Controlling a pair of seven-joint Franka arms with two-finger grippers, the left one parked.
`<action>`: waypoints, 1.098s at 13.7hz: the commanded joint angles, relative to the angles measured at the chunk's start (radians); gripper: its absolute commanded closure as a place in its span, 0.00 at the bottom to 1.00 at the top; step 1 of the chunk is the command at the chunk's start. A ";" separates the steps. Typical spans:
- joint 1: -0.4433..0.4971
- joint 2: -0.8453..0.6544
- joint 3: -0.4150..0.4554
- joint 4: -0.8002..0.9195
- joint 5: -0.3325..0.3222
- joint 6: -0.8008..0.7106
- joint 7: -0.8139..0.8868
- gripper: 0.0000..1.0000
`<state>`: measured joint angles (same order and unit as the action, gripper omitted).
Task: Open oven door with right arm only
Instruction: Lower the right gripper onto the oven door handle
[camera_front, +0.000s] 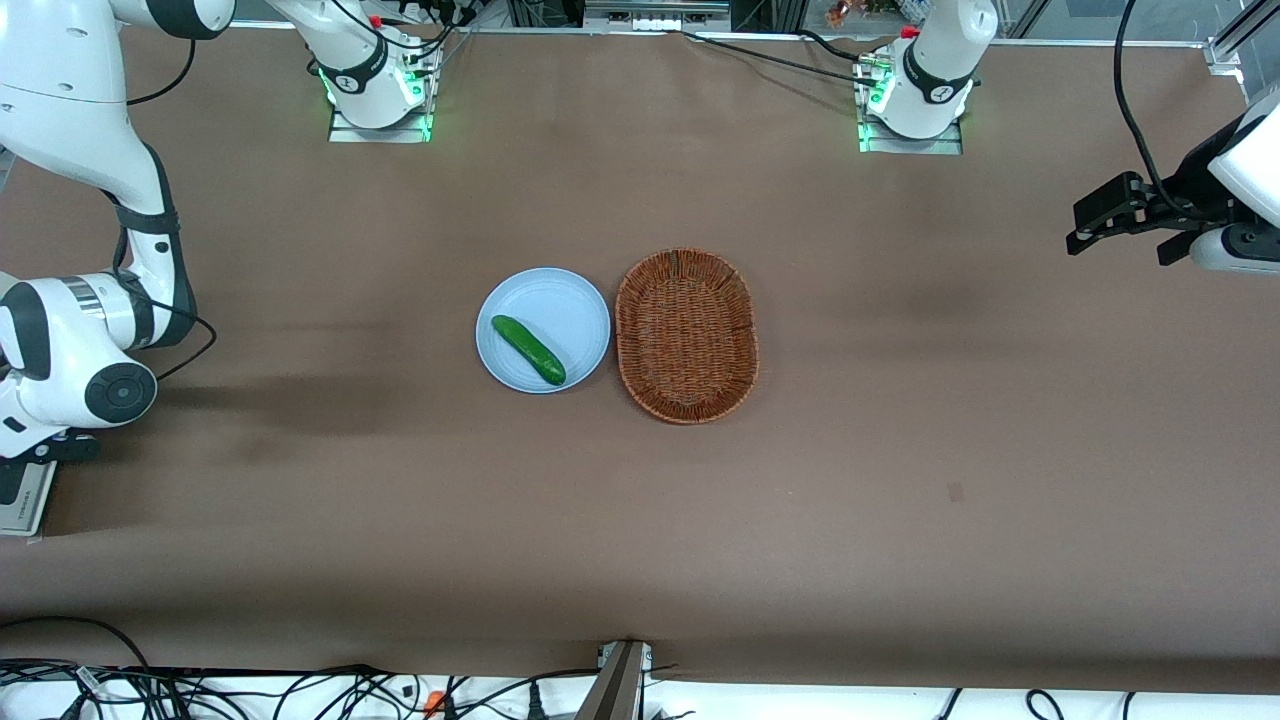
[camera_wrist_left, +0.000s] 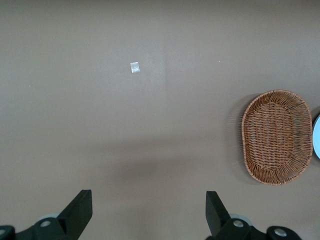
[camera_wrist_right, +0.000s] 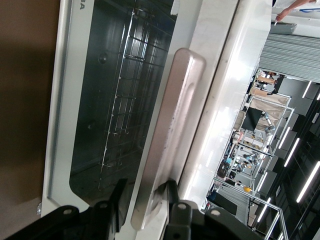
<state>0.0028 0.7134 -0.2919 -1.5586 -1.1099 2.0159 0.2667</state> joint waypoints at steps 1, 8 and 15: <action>0.009 0.028 -0.013 0.029 -0.016 0.003 0.012 0.71; 0.008 0.041 -0.013 0.022 -0.010 0.006 0.063 0.77; 0.016 0.086 -0.012 0.014 0.054 0.006 0.144 0.76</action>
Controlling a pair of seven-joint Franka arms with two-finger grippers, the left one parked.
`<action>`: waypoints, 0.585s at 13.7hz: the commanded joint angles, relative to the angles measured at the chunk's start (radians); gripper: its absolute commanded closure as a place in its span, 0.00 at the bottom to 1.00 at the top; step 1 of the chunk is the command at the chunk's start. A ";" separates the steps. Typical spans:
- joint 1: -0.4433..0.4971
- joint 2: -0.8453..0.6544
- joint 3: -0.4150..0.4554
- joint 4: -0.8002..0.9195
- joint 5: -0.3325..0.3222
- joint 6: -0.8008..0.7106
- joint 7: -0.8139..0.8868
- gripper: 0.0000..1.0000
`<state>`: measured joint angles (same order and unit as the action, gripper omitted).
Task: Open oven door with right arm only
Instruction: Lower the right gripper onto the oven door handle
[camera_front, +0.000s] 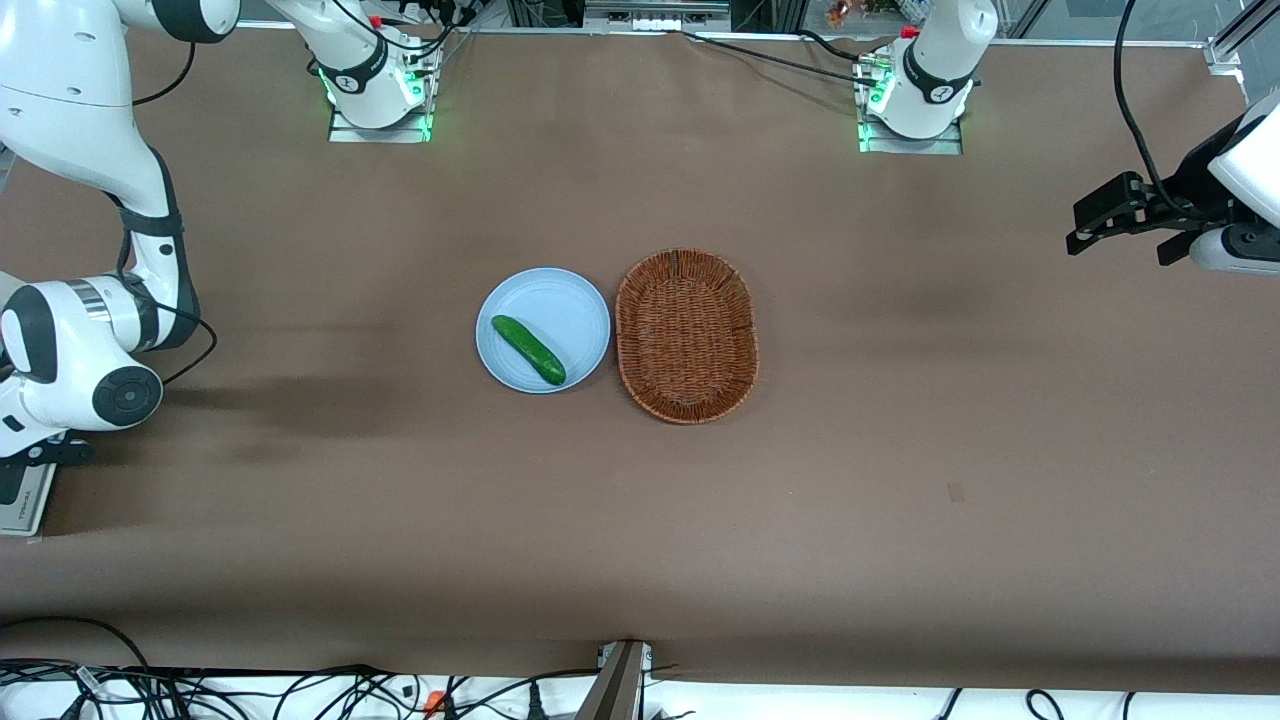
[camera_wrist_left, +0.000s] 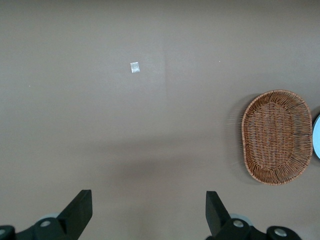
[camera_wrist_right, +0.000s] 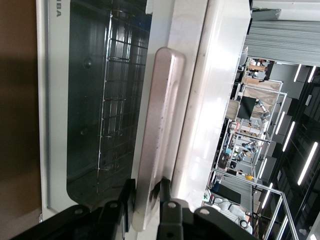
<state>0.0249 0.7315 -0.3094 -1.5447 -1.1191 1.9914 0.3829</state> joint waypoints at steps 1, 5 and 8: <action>-0.003 0.068 0.006 -0.003 0.067 0.029 0.024 0.76; 0.004 0.069 0.012 -0.015 0.108 0.030 0.025 0.76; 0.020 0.075 0.012 -0.018 0.143 0.030 0.027 0.76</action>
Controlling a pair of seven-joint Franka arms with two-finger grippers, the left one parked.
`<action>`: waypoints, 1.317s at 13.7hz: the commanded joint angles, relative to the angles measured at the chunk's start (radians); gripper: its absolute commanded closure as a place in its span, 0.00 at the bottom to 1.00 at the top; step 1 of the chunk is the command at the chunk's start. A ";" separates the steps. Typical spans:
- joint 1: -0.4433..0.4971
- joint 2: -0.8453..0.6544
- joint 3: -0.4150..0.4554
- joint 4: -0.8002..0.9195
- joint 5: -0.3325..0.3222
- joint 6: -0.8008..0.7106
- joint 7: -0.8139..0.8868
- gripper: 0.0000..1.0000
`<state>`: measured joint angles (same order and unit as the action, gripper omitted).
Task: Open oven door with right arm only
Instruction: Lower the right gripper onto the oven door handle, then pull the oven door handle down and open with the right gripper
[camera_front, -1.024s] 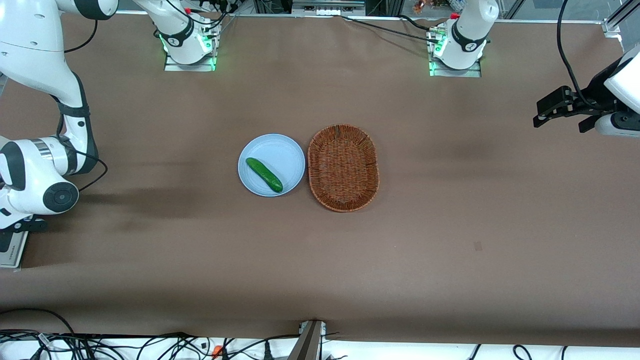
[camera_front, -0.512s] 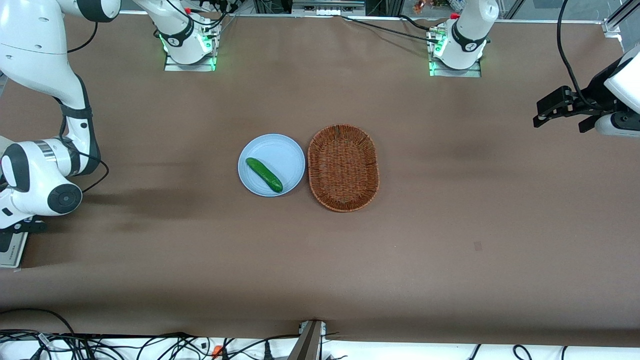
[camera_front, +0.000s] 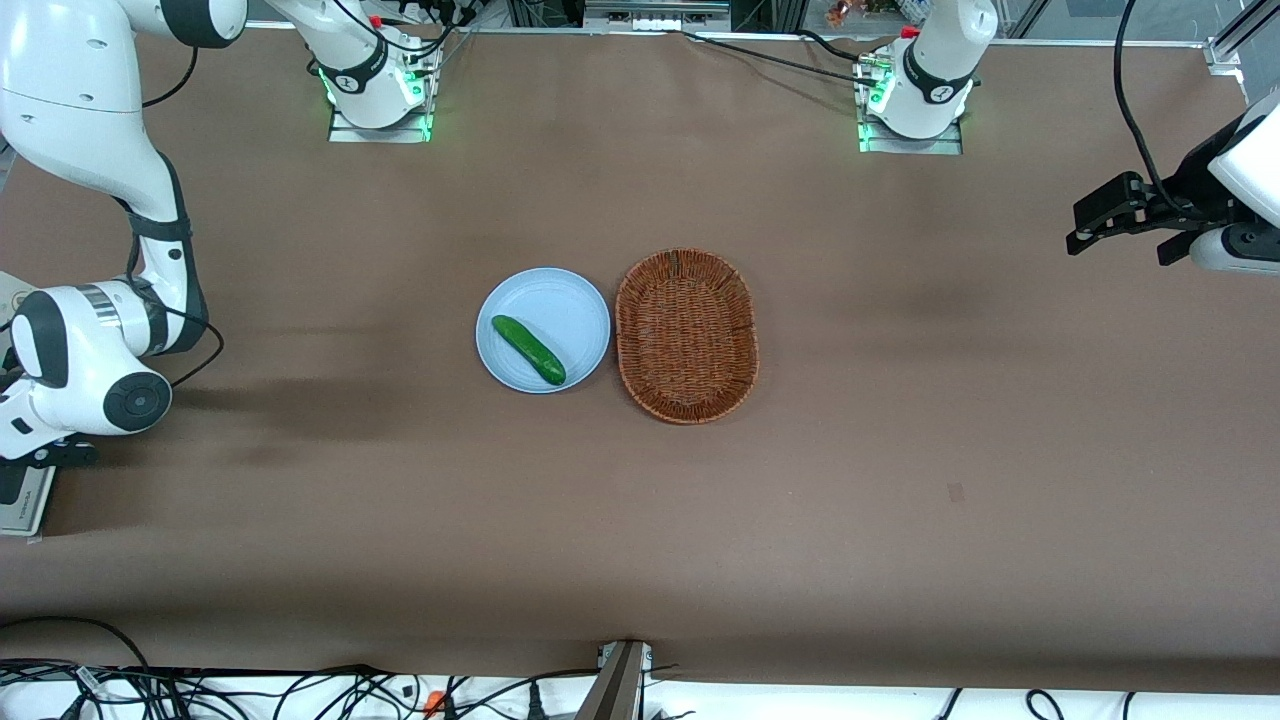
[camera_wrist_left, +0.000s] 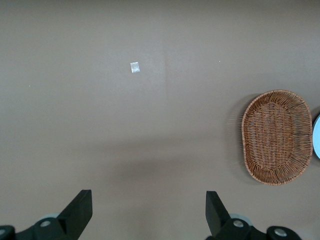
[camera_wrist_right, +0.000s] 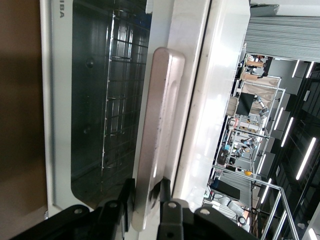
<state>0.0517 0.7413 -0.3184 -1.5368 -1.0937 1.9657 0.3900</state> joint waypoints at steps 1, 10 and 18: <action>0.000 0.069 0.021 -0.026 0.126 0.055 0.021 0.75; 0.036 0.098 0.022 -0.026 0.201 0.056 0.044 0.66; 0.056 0.096 0.038 -0.025 0.276 0.053 0.038 0.20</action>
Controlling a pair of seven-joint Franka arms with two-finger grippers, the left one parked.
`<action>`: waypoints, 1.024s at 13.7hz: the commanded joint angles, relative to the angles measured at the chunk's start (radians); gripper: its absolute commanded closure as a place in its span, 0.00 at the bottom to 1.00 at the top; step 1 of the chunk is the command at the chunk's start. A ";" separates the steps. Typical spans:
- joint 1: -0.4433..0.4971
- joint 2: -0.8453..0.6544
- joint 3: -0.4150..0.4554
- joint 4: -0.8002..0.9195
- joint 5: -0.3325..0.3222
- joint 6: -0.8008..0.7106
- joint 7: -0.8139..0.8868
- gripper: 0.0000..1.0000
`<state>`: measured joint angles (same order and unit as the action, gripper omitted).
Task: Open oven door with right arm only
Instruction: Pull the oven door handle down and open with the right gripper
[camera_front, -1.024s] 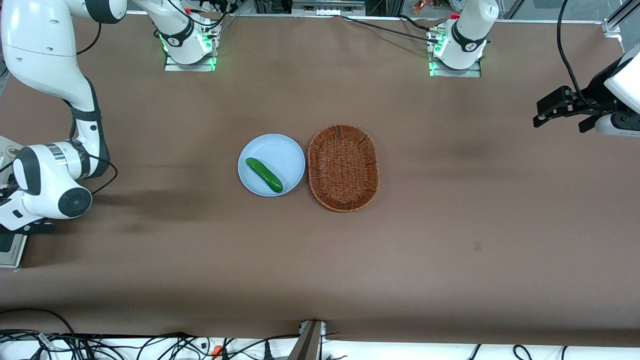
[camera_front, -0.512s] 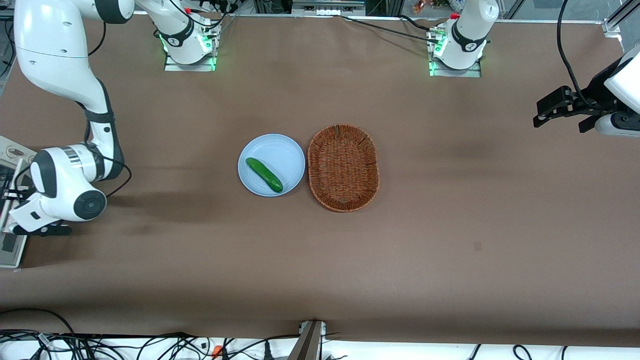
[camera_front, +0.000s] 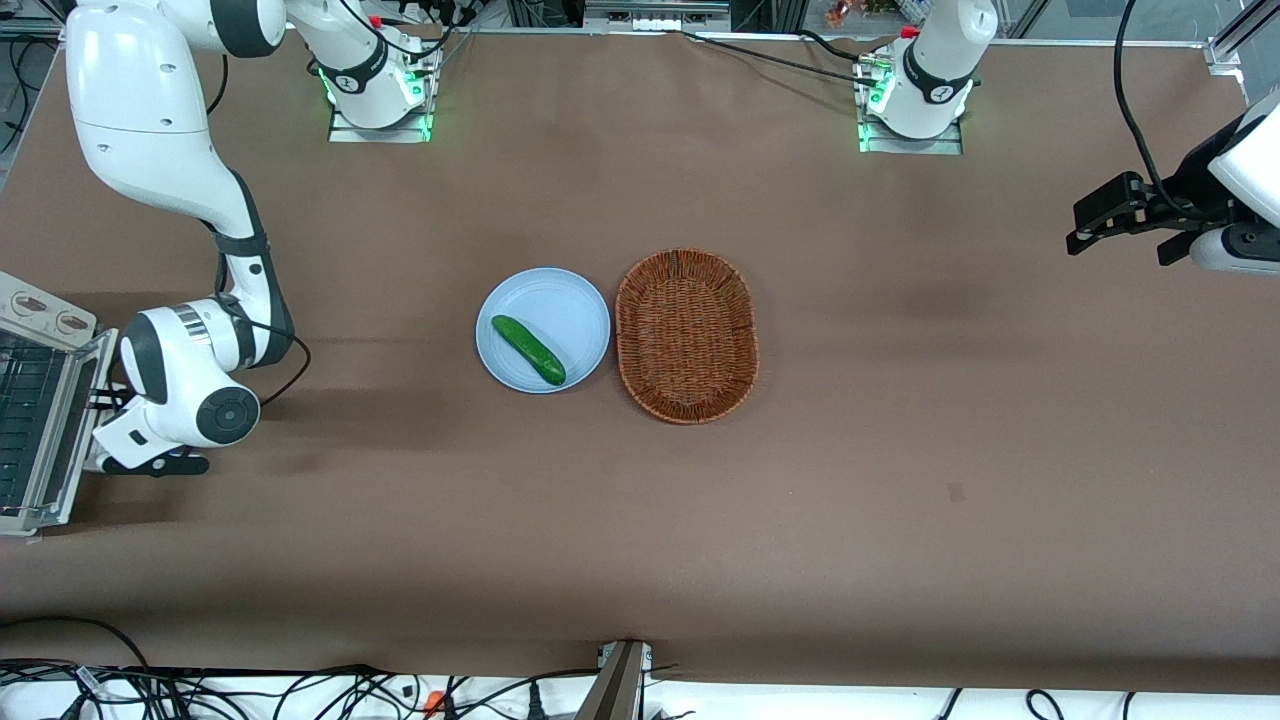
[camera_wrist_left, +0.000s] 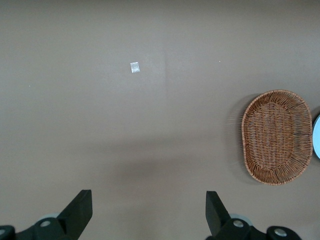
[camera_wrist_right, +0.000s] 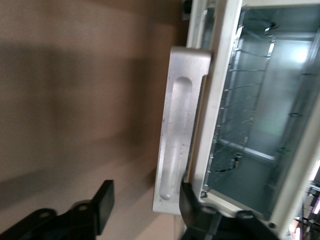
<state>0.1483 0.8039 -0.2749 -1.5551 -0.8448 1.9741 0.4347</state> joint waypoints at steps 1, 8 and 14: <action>-0.041 0.031 0.003 -0.005 0.053 0.045 -0.007 0.11; 0.003 -0.130 0.088 0.007 0.373 -0.120 -0.010 0.00; 0.007 -0.494 0.158 -0.049 0.610 -0.195 -0.030 0.00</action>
<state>0.1607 0.4325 -0.1512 -1.5233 -0.3040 1.7763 0.4118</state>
